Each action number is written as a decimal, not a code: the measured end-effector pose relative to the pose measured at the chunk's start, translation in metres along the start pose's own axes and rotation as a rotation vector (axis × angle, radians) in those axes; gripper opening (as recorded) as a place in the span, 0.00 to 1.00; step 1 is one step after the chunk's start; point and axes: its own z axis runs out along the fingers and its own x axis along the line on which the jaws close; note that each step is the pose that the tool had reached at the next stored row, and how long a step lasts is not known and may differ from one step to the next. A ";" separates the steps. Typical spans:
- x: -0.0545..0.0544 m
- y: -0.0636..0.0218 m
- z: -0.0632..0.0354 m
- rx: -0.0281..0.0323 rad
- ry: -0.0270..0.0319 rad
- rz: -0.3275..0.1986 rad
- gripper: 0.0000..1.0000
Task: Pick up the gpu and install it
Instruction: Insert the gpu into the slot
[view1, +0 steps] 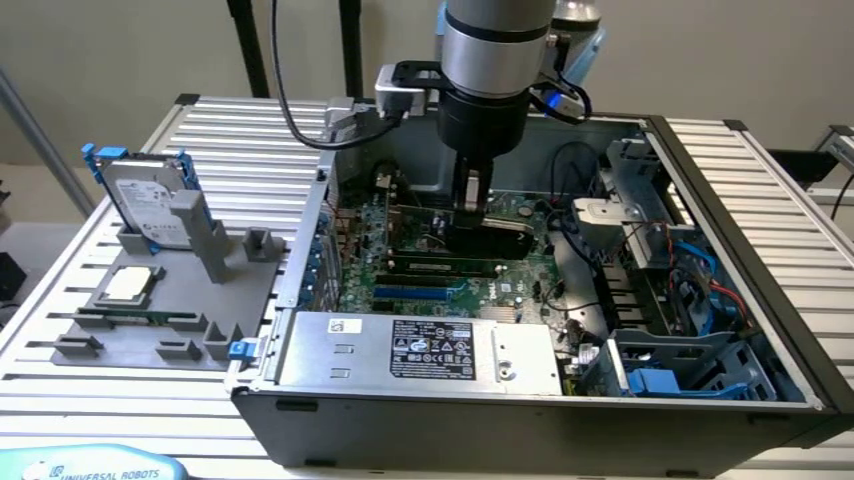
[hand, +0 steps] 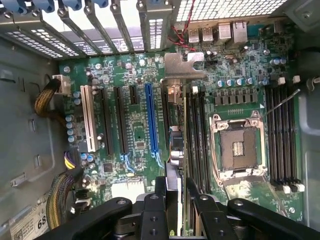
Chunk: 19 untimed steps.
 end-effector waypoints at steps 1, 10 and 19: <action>0.001 0.0005 0.0005 -0.0001 -0.0002 -0.004 0.27; 0.011 0.0136 0.0030 -0.0006 -0.0002 -0.017 0.27; 0.024 0.0242 0.0049 -0.0009 -0.0003 -0.024 0.27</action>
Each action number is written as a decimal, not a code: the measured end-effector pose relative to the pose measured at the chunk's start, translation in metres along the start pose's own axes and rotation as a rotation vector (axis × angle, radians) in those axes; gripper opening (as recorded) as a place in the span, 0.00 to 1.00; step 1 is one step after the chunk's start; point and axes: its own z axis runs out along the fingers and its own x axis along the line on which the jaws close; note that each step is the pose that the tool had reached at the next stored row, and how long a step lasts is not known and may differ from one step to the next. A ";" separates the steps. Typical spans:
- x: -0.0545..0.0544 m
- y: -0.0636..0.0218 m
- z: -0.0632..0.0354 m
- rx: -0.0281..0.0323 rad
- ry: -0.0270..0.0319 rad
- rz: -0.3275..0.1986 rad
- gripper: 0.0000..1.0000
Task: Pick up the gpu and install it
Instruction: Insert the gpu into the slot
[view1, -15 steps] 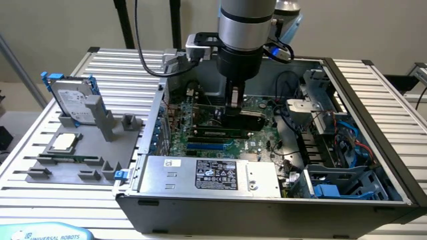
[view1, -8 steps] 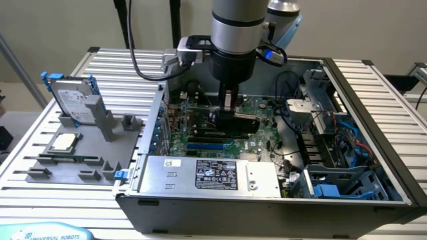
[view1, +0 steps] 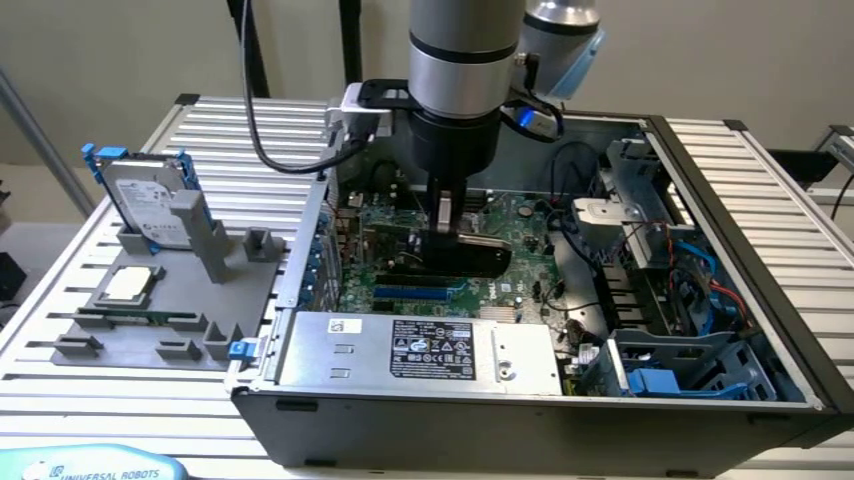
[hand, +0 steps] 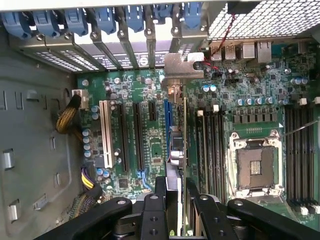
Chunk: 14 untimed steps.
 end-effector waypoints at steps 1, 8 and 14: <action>0.001 0.0020 0.0004 -0.0001 0.0000 0.000 0.27; 0.006 0.0210 0.0039 0.0016 -0.0002 -0.006 0.27; 0.007 0.0240 0.0076 0.0058 -0.0007 -0.022 0.27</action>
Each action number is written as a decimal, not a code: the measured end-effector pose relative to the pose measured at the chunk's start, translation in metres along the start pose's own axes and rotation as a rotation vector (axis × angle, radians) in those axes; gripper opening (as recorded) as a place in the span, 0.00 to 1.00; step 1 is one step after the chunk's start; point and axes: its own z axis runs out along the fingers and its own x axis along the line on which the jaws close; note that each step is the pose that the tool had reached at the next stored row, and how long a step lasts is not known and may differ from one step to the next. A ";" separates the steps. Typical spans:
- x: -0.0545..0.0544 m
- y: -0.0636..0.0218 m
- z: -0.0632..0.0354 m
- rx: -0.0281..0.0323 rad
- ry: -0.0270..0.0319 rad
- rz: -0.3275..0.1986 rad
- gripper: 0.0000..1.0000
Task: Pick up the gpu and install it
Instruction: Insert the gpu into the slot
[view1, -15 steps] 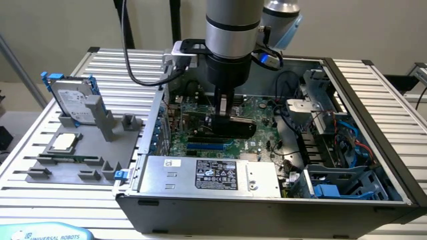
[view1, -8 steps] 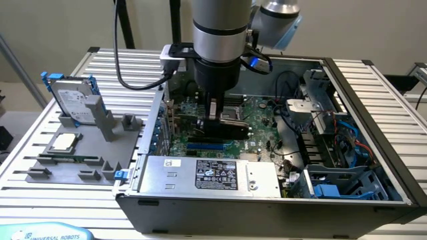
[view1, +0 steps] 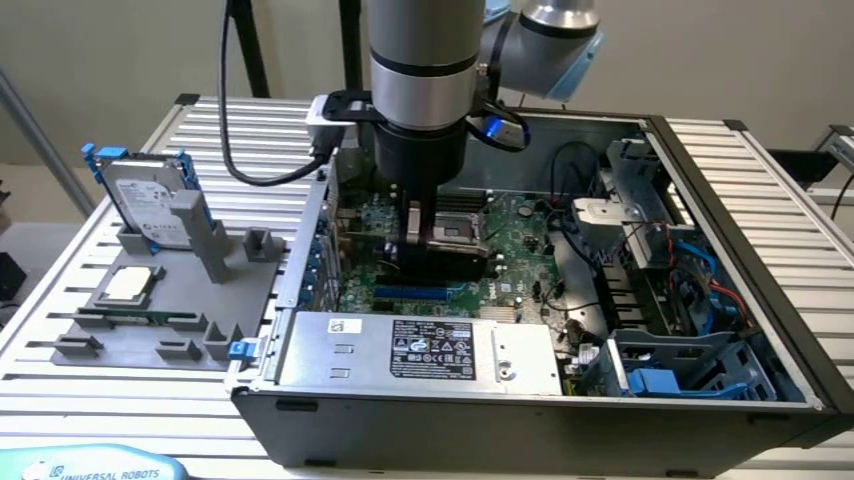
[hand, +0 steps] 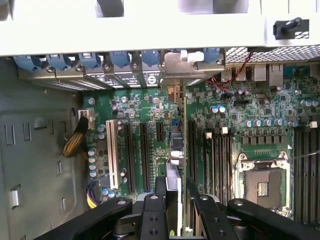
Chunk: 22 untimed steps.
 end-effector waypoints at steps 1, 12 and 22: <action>0.000 0.0000 0.0013 0.0005 0.0001 0.000 0.27; -0.001 0.0015 0.0168 0.0012 0.0030 -0.002 0.27; -0.003 0.0039 0.0186 0.0012 0.0030 -0.002 0.27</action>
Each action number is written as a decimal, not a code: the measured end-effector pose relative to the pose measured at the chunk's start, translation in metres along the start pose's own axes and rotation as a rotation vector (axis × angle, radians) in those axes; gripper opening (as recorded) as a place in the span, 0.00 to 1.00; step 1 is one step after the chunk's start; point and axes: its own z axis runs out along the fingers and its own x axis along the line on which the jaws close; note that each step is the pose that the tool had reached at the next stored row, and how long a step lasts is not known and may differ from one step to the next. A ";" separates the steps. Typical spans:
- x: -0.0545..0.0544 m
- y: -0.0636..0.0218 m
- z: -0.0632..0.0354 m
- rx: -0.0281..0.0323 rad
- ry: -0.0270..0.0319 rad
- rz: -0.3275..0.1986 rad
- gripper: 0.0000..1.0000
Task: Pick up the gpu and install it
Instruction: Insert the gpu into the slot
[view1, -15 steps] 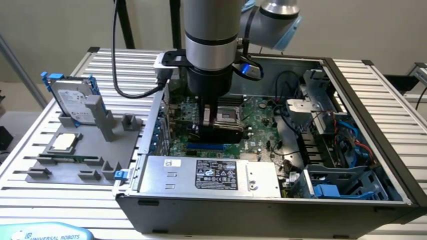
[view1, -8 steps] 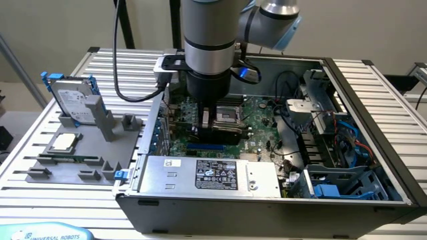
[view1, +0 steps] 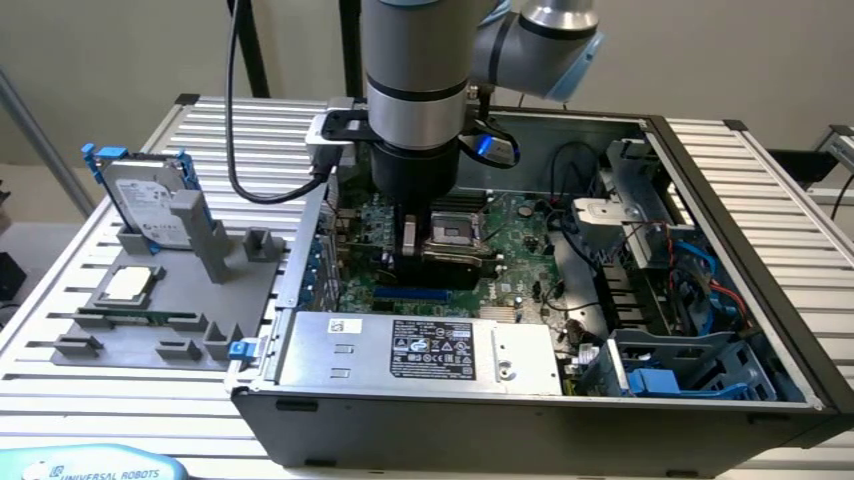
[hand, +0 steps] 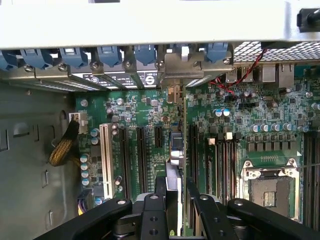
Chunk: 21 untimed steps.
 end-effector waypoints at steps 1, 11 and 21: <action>0.000 0.0000 0.0002 0.0000 0.0000 0.000 0.27; 0.000 0.0009 0.0048 0.0000 -0.0001 -0.006 0.27; 0.000 0.0018 0.0060 -0.0009 -0.0001 -0.030 0.27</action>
